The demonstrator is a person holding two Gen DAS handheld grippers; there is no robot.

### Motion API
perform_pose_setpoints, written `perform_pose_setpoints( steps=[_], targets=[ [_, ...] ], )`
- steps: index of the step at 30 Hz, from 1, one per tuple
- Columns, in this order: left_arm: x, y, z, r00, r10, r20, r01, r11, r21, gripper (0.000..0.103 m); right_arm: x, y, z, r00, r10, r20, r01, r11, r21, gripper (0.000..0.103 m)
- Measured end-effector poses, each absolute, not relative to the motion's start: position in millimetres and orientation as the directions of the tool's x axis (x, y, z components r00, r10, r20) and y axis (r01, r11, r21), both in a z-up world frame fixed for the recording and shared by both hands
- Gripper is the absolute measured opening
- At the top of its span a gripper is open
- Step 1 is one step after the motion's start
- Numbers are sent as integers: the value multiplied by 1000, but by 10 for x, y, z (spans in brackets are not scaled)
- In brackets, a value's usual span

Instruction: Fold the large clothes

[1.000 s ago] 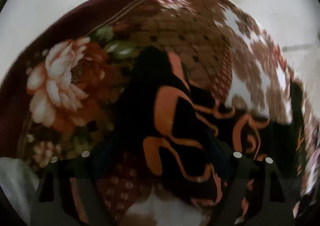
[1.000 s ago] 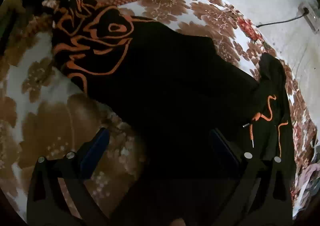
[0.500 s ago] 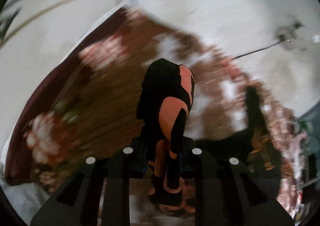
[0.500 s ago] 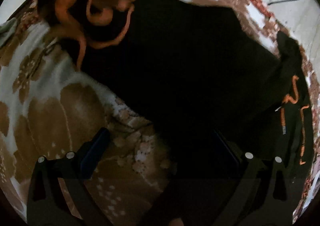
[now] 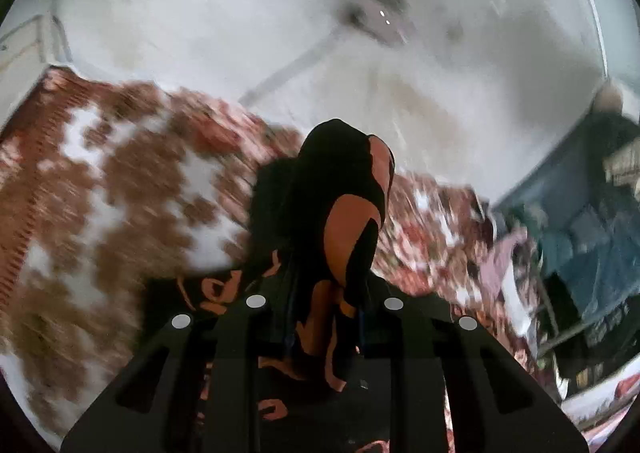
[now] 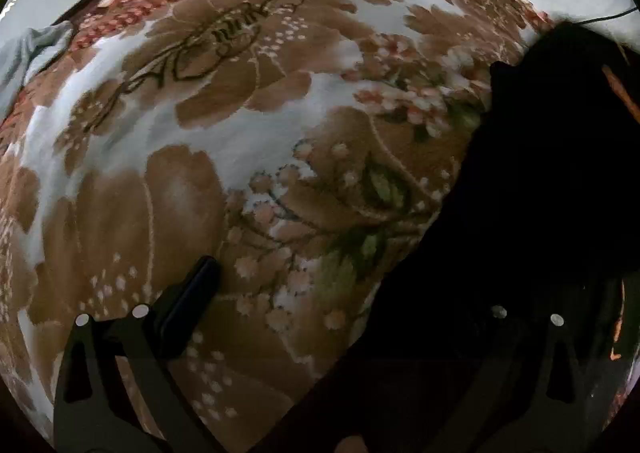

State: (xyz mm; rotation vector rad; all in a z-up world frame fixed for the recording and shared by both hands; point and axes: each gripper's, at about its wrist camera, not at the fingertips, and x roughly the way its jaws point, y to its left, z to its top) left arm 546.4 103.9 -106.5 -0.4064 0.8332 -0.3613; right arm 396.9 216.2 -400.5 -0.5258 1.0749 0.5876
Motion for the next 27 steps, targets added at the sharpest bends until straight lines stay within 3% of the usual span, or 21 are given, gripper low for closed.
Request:
perform_pose_setpoints(
  steps=[7,9,11,14,15,16,18,23,27],
  targets=[
    [5342,-789,-2396,460,-362,-811,219,931,-292,21,3934,1885,-4013,336,327,-883,-710,704,-10,100],
    [5306,-1220,-2881,407,-290,-866,253,947,-198,21,3926,1784,-4016,334,381,-862,-707,706,38,100],
    [5224,-1591,-3335,359,-185,-915,319,946,-66,28,3913,1715,-4015,336,427,-840,-708,702,74,100],
    [5064,-1925,-3705,286,-120,-951,386,923,-1,60,3906,1657,-4002,332,470,-818,-707,698,114,100],
    [4945,-2062,-3759,287,-121,-950,426,904,13,81,3905,1635,-3994,329,484,-811,-705,697,130,100],
    [4839,-2162,-3755,294,-135,-946,459,888,16,87,3900,1616,-3984,328,495,-805,-704,696,142,100],
    [4678,-2305,-3717,270,-161,-949,500,866,-5,88,3889,1583,-3973,327,508,-797,-703,694,154,100],
    [4455,-2453,-3310,144,-374,-916,536,808,-246,88,3847,1518,-3867,304,512,-804,-713,682,165,100],
    [4419,-2364,-2848,130,-473,-871,498,791,-355,88,3656,1391,-3620,284,498,-819,-739,659,144,99]
  ],
)
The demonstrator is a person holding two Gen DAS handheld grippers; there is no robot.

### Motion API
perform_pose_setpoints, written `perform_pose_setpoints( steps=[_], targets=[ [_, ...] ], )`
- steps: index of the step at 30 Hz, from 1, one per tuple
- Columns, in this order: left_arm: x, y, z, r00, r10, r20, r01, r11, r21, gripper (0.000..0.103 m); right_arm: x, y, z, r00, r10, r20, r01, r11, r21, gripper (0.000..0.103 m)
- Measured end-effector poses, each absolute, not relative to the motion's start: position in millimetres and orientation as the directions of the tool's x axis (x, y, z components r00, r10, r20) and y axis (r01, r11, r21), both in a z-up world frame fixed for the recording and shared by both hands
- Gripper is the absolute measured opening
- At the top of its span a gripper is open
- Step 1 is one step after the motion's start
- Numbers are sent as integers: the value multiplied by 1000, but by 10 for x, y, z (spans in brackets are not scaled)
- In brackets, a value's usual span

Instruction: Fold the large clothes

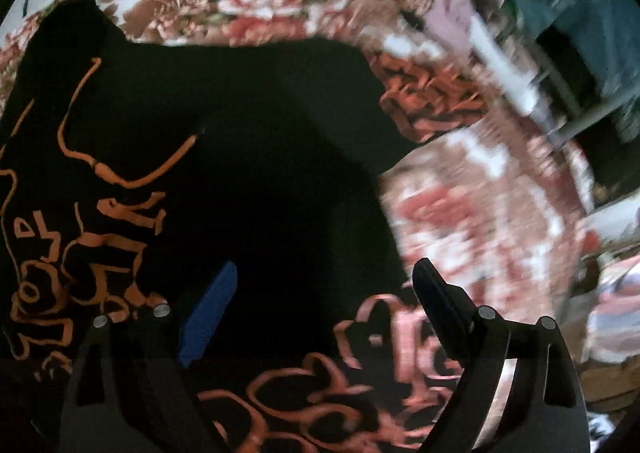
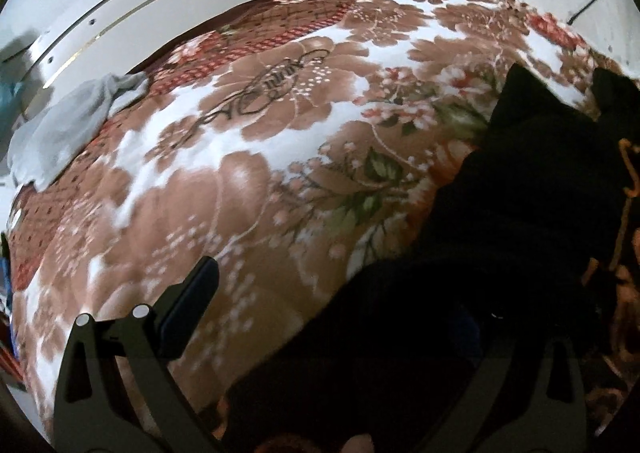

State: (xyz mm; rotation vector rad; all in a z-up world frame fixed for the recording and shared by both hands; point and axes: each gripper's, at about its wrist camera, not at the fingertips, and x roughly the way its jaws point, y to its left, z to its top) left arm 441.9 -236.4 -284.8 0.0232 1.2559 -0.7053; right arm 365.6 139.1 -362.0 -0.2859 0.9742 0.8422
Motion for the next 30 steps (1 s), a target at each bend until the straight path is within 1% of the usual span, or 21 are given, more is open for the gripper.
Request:
perform_pose_setpoints(
  steps=[2,3,4,6,8,11,12,13,14,15,16,18,19,20,22,24,26,27,28,29,30],
  targets=[
    [4433,-2268,-2562,158,-497,-853,488,790,-371,88,3519,1281,-3435,259,517,-816,-759,632,159,98],
    [4460,-2102,-2283,194,-505,-841,484,795,-366,88,3443,1217,-3336,259,526,-810,-771,617,154,98],
    [4488,-1980,-2076,224,-506,-833,485,799,-355,91,3359,1141,-3228,270,529,-805,-785,605,134,98],
    [4574,-1613,-1596,318,-496,-808,489,816,-309,98,3209,874,-3033,330,497,-803,-800,598,41,98],
    [4662,-1137,-1228,410,-458,-789,473,846,-245,98,3222,548,-2959,371,457,-808,-786,618,-11,98],
    [4852,-486,-1136,477,-402,-782,433,881,-189,98,3485,-217,-2941,447,338,-828,-693,716,-82,98],
    [4971,-185,-1317,467,-348,-813,400,903,-156,98,3567,-412,-2950,457,310,-834,-662,745,-86,99],
    [5040,-60,-1428,458,-317,-831,382,914,-138,98,3717,-807,-2944,470,269,-841,-593,802,-75,99],
    [5094,142,-1643,447,-273,-852,353,929,-112,98,3797,-1079,-2938,478,243,-844,-543,837,-66,99],
    [5139,370,-1985,434,-200,-878,310,949,-63,98,3876,-1333,-2931,484,219,-847,-489,870,-54,99],
    [5156,478,-2163,420,-167,-892,295,955,-41,98,3996,-1691,-2922,481,195,-855,-402,916,-17,99],
    [5128,694,-2652,369,-120,-922,282,959,-12,98,4174,-2190,-2922,455,215,-864,-251,962,107,99],
    [5088,738,-2841,347,-115,-931,282,959,-14,98,4270,-2446,-2953,432,256,-865,-161,965,205,99],
    [5014,778,-3076,324,-124,-938,287,958,-28,98,4342,-2617,-2991,415,277,-866,-88,960,265,99],
    [4905,840,-3364,303,-135,-944,292,955,-43,98,4489,-2925,-3158,366,318,-875,48,932,359,99],
    [4815,845,-3586,291,-131,-948,298,954,-40,98,4592,-3119,-3309,323,367,-872,138,894,427,99],
    [4737,845,-3742,276,-127,-953,309,950,-37,98,4689,-3159,-3439,278,435,-857,173,854,490,97],
    [4696,857,-3795,280,-127,-952,317,948,-33,98,4715,-3149,-3474,265,444,-856,175,850,496,97],
    [4669,865,-3850,285,-130,-950,328,944,-31,98,4773,-3136,-3529,250,440,-862,178,855,488,93],
    [4650,880,-3886,288,-132,-948,338,941,-28,98,4824,-3147,-3575,237,442,-865,186,854,487,86],
    [4640,894,-3920,291,-135,-947,347,938,-27,98,4879,-3162,-3631,222,456,-862,202,843,498,82]
  ],
)
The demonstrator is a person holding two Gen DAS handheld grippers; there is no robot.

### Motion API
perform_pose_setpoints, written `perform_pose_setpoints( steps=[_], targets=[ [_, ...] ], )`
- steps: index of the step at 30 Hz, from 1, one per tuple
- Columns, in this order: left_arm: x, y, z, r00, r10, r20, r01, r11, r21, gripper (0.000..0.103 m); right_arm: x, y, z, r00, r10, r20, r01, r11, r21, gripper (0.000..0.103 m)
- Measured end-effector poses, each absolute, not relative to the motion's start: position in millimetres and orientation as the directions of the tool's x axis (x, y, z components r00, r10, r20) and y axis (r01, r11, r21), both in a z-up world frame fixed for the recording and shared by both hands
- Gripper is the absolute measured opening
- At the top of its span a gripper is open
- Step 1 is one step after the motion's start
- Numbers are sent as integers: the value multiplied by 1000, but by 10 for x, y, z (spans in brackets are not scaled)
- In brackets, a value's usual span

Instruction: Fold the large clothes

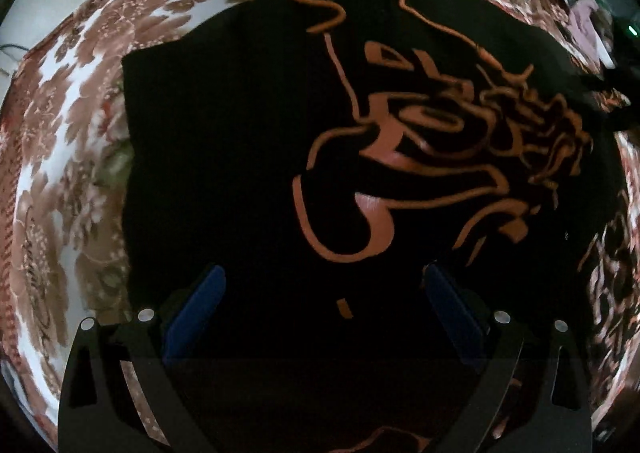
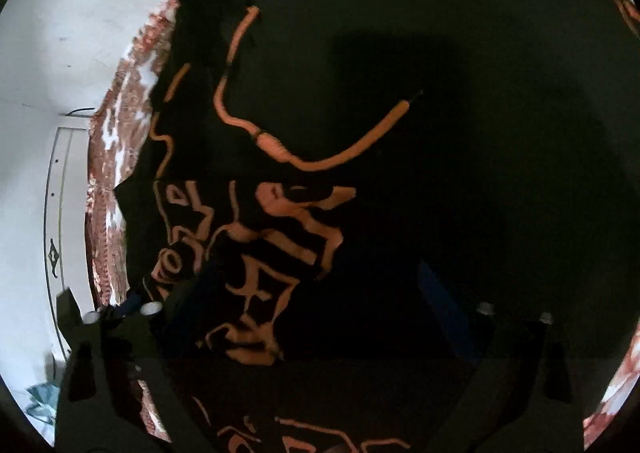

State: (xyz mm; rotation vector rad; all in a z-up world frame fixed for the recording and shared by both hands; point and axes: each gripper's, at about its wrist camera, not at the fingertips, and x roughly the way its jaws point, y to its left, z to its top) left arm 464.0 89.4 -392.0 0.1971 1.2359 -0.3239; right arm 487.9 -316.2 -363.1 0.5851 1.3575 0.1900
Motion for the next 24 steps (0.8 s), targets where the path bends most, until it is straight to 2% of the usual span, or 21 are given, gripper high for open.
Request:
perform_pose_setpoints(
  steps=[1,2,3,5,15,20,24],
  targets=[
    [4624,903,-3952,295,-140,-945,357,934,-27,98,4912,-3188,-3693,213,483,-849,221,823,523,73],
    [4622,906,-3973,301,-145,-943,368,929,-26,98,4952,-3226,-3773,203,524,-827,249,789,561,50],
    [4625,912,-3979,306,-149,-940,372,928,-26,98,4970,-3249,-3807,195,545,-815,261,772,579,39],
    [4646,944,-3994,312,-165,-936,373,927,-39,98,4994,-3295,-3858,180,568,-803,287,750,595,24],
    [4640,1090,-3865,343,-206,-916,326,941,-90,98,5024,-3306,-3474,133,522,-843,123,835,536,18],
    [4563,1193,-3535,413,-230,-881,296,949,-109,98,5275,-3082,-2788,237,551,-800,-64,830,554,18],
    [4554,1261,-3490,419,-256,-871,275,950,-147,98,5324,-2912,-2214,303,530,-792,-233,847,478,18]
  ],
)
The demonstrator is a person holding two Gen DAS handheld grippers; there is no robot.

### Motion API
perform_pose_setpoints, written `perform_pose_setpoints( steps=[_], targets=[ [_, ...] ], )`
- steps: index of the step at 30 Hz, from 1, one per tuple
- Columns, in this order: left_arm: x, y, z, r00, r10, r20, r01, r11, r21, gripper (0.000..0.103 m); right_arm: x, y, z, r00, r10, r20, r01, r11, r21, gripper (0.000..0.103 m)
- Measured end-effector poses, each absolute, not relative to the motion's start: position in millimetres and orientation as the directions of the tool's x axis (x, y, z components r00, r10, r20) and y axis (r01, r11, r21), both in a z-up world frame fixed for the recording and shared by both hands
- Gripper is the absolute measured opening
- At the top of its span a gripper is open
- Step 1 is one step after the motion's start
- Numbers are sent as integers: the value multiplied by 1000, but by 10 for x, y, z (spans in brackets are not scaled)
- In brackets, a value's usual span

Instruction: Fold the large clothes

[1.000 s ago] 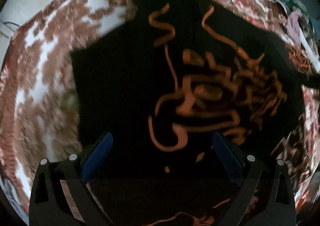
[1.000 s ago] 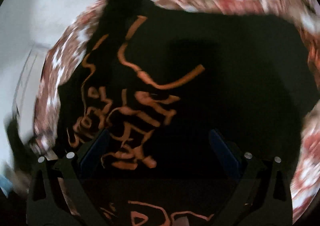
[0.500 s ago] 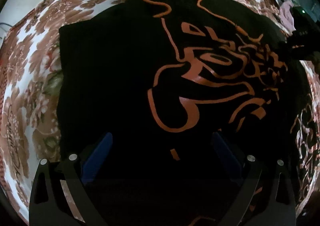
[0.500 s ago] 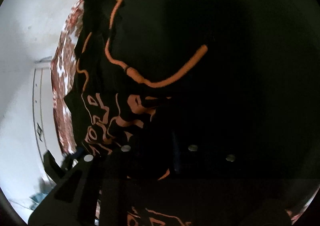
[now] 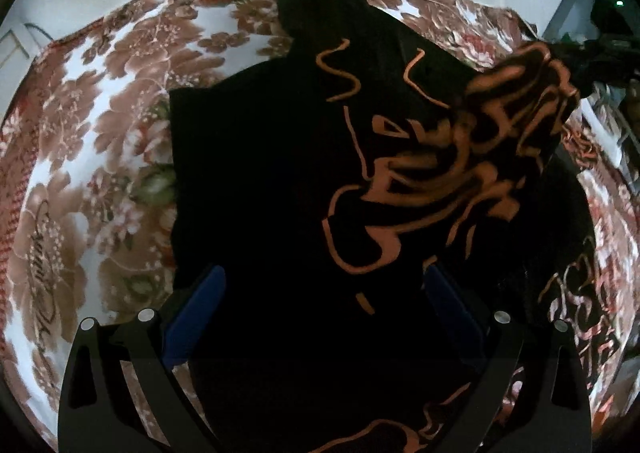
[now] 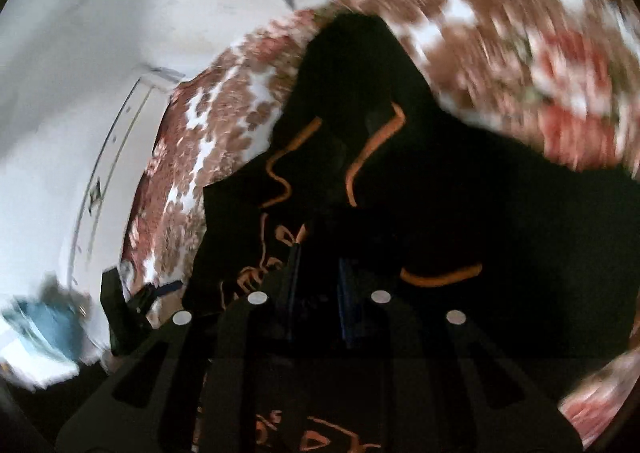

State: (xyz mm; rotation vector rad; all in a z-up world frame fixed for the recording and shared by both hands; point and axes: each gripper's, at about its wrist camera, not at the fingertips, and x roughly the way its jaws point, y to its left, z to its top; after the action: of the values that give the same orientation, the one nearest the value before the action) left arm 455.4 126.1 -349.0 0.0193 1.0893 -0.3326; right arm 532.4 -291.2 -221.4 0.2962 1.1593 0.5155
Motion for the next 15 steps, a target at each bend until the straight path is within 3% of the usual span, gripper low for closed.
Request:
perform_pose_setpoints(
  steps=[3,7,10,12,13,15],
  targets=[
    [4573,1221,-3745,347,-285,-894,271,943,-195,98,5259,-3018,-2462,271,441,-856,-248,891,380,18],
    [4485,1043,-4110,295,-251,-922,333,931,-147,98,5203,-3362,-3505,159,299,-941,-168,947,273,19],
    [4412,899,-4168,301,-191,-934,394,917,-61,98,5089,-3459,-3847,150,268,-952,-149,958,247,37],
    [4390,852,-4102,299,-183,-936,425,904,-41,98,5057,-3517,-3792,144,276,-950,-92,960,264,48],
    [4382,850,-4014,314,-192,-930,439,898,-37,98,5022,-3539,-3712,151,260,-954,-64,965,253,58],
    [4397,888,-3847,355,-199,-913,451,892,-19,98,4977,-3487,-3528,171,243,-955,-75,969,233,63]
  ],
)
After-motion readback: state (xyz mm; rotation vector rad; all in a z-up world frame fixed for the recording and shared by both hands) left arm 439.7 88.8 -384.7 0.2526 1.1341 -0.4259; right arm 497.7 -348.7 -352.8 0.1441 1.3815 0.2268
